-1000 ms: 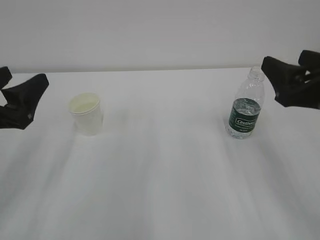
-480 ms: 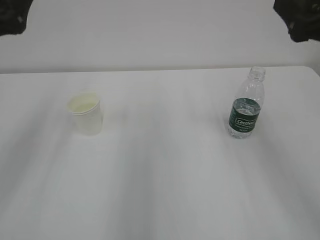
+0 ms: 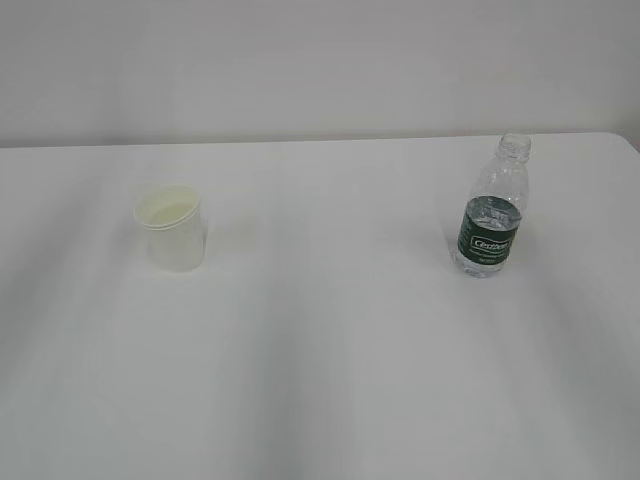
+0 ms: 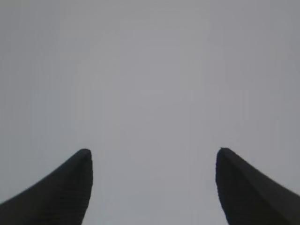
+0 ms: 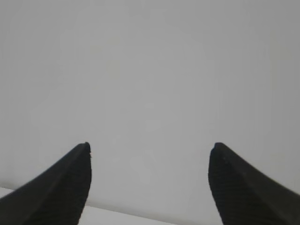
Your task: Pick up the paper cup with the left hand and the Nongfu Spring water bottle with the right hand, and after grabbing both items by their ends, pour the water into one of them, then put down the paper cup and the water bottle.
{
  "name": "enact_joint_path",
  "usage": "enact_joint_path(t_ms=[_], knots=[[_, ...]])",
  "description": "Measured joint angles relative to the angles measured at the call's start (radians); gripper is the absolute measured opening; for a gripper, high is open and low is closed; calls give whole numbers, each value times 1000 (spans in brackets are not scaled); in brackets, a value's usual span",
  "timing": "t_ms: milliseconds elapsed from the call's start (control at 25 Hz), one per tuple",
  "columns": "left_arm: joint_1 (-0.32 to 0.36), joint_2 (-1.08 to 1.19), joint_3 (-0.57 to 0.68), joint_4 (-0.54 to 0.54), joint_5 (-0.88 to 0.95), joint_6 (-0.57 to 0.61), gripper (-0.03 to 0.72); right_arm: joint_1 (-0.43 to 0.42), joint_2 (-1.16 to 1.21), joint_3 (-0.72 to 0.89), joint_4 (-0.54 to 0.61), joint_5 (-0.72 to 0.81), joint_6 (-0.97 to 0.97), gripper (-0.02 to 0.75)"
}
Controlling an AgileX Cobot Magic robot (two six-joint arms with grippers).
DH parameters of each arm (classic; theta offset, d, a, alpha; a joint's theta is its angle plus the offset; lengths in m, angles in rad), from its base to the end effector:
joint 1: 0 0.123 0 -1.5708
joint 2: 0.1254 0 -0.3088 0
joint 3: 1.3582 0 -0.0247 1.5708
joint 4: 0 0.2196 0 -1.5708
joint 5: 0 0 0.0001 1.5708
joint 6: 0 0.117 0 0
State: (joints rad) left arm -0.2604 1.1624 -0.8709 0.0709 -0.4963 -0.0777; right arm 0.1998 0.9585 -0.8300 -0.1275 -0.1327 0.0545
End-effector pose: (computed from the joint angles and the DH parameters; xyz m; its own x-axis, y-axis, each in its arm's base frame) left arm 0.2366 -0.0671 0.4326 0.2727 -0.0885 -0.9580 0.2928 0.9562 -0.0050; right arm 0.1882 0.0401 0.4220 0.1036 -0.0523 -0.9932 -0.2080 0.9754 -0.0731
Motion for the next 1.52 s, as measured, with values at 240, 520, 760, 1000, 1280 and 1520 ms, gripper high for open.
enact_joint_path(t_ms=[240,520,760,1000,1280,1520], knots=[[0,-169,0,10,204,0,587,0,-124,-9,-4,143,-15,593],[0,-380,0,72,386,0,587,0,-264,-9,-46,333,-17,593],[0,-557,-2,96,572,0,587,0,-379,-9,-50,382,-17,593],[0,-662,-5,98,719,0,587,0,-488,-13,-52,481,-17,593],[0,-770,-5,98,898,0,587,0,-624,-16,-50,737,-17,593],[0,-881,-8,75,1119,0,587,0,-728,-16,-15,975,-17,592]])
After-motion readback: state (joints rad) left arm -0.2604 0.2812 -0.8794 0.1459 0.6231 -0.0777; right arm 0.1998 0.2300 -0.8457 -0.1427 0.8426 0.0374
